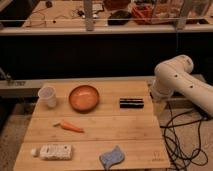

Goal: Place the eraser on the white sponge

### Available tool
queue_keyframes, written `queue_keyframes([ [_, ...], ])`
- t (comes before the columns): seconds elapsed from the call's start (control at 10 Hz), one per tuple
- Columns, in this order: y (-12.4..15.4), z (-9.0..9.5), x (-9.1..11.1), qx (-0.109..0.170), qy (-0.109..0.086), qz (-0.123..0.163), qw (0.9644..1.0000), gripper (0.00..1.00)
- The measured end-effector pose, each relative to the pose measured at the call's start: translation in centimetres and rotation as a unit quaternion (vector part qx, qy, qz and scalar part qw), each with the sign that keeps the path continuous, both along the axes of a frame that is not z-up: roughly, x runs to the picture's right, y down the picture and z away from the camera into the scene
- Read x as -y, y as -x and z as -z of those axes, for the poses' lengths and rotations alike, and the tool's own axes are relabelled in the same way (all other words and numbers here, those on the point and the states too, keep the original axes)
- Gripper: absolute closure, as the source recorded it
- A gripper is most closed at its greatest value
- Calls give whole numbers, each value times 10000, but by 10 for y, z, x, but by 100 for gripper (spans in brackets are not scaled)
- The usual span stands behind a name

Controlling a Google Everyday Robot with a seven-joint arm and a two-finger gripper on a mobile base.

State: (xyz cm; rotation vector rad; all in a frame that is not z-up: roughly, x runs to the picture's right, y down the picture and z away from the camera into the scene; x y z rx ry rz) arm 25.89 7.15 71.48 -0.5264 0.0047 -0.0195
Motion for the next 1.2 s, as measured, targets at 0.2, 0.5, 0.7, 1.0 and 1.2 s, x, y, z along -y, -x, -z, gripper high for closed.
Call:
queue_keyframes([
  [0.2, 11, -12, 11, 154, -72, 136, 9998, 20],
  [0.5, 22, -27, 19, 295, -126, 279, 9991, 20],
  [0.7, 22, -29, 19, 352, -169, 340, 9987, 20],
  [1.0, 30, -45, 27, 494, -216, 417, 9977, 20],
  [1.2, 32, -52, 28, 554, -242, 452, 9971, 20],
])
